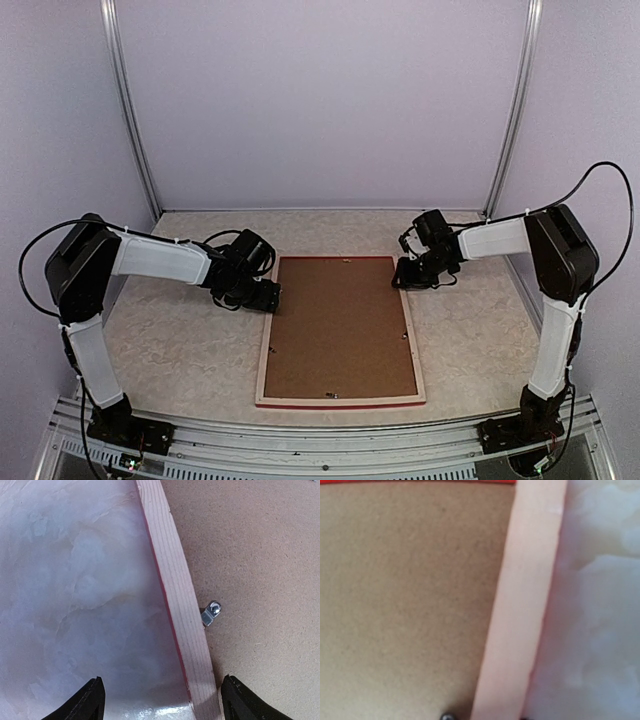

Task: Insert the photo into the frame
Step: Press the fastener onto the backboard.

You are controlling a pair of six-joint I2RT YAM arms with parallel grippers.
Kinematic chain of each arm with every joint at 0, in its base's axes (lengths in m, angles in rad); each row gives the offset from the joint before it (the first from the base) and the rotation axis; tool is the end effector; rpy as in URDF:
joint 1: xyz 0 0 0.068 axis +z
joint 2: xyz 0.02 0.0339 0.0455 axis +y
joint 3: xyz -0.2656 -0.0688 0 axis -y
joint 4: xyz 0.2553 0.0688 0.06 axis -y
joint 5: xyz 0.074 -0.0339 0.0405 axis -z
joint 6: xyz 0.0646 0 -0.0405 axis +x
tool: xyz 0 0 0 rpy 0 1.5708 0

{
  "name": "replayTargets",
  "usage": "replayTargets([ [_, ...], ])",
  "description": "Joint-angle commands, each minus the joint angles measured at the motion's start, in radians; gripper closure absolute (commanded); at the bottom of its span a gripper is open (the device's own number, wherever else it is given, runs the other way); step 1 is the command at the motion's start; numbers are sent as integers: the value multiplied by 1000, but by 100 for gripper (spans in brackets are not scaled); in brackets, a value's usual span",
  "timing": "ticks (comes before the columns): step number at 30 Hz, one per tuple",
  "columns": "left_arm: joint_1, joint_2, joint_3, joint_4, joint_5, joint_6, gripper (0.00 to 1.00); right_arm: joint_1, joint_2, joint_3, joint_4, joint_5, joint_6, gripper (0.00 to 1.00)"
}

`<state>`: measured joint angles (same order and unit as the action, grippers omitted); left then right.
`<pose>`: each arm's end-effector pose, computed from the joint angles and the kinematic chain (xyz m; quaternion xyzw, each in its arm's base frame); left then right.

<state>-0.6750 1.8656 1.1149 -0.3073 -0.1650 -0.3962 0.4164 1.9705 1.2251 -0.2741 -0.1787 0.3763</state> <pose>0.3129 -0.2369 0.1174 0.1133 0.9576 -0.0604 0.2580 0.3829 0.1819 0.1119 -0.0435 0.9577 0.1839 0.2169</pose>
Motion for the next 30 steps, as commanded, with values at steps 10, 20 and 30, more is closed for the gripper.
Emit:
replayTargets([
  [10, -7, -4, -6, -14, -22, 7, 20, -29, 30, -57, 30, -31, -106, 73],
  [20, -6, -4, 1, -16, -25, 11, 20, -71, -23, -31, -5, -127, -205, 68],
  [30, -6, -6, 13, -22, -24, 11, 20, -76, -66, -7, -45, -135, -219, 48],
])
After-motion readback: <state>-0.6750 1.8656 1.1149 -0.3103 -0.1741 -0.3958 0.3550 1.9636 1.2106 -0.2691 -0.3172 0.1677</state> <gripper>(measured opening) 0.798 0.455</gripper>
